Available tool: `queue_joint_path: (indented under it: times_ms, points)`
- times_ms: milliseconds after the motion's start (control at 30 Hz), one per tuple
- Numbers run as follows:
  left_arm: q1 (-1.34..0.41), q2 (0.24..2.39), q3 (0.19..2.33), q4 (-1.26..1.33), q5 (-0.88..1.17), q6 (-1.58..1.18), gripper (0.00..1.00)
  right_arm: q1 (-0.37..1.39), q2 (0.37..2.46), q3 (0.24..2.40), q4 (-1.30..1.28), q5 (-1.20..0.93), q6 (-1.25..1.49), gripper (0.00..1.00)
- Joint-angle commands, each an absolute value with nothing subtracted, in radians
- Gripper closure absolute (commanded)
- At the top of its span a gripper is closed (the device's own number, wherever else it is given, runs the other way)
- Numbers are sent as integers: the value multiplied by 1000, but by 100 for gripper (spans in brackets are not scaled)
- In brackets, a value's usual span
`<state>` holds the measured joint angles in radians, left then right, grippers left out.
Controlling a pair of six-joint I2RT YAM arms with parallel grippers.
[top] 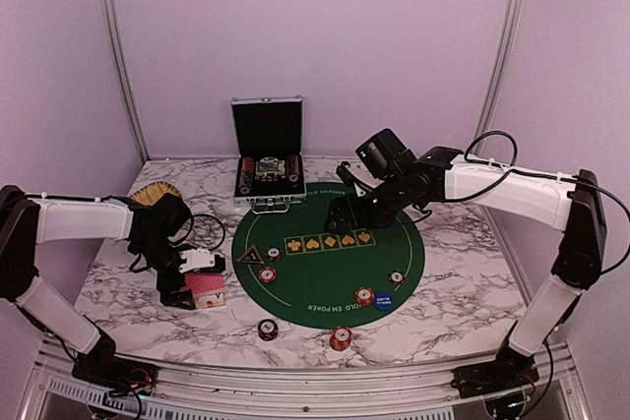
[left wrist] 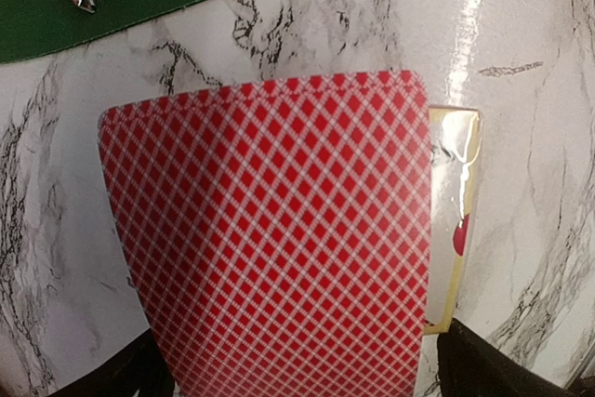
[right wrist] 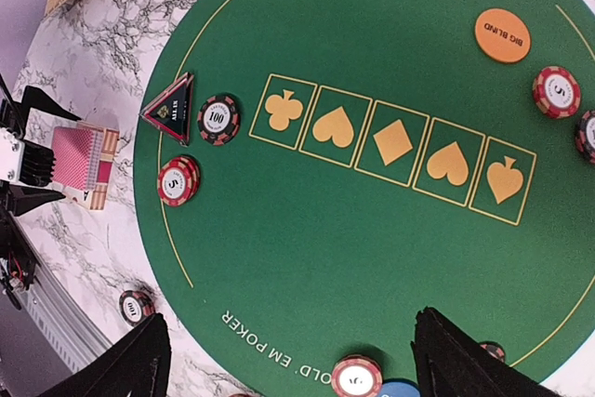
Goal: Distribute texas hold em gaming equipment
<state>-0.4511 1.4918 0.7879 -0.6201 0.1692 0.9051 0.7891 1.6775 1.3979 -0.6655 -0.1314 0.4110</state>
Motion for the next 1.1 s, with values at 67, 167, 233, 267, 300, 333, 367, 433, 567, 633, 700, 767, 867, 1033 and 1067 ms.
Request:
queue_joint_path:
  times_ms: [67,167,233,267,300,333,367,433,567,633,700,767,867,1033,1067]
  points:
    - [-453,1509,775,-584,162,899,1,799,1684,1409,-644,-141,424,12]
    - [-453,1509,773,-583,157,899,2,799,1684,1408,-643,-142,424,12]
    - [-453,1507,772,-585,159,899,5,798,1684,1405,-641,-143,425,13]
    - [-453,1504,772,-585,160,899,6,799,1684,1404,-639,-145,426,13]
    - [-453,1504,771,-584,161,900,7,799,1685,1404,-638,-146,427,13]
    - [-453,1503,769,-584,161,900,8,799,1687,1404,-635,-149,427,13]
    - [-453,1501,769,-585,160,900,9,799,1687,1404,-635,-151,425,13]
    - [-453,1498,767,-588,161,903,9,800,1690,1404,-635,-153,425,14]
    - [-453,1483,757,-593,151,926,9,801,1689,1405,-636,-155,425,14]
    - [-453,1482,756,-592,144,936,9,802,1689,1405,-635,-155,425,14]
    - [-453,1481,757,-593,144,945,10,802,1688,1404,-635,-155,427,15]
    - [-453,1482,758,-592,140,957,10,802,1687,1404,-635,-155,428,15]
    - [-453,1483,758,-590,131,970,10,804,1685,1401,-638,-155,429,16]
    - [-453,1493,769,-581,140,960,11,804,1683,1391,-633,-155,430,17]
    - [-453,1497,769,-580,139,960,12,804,1681,1392,-633,-155,430,16]
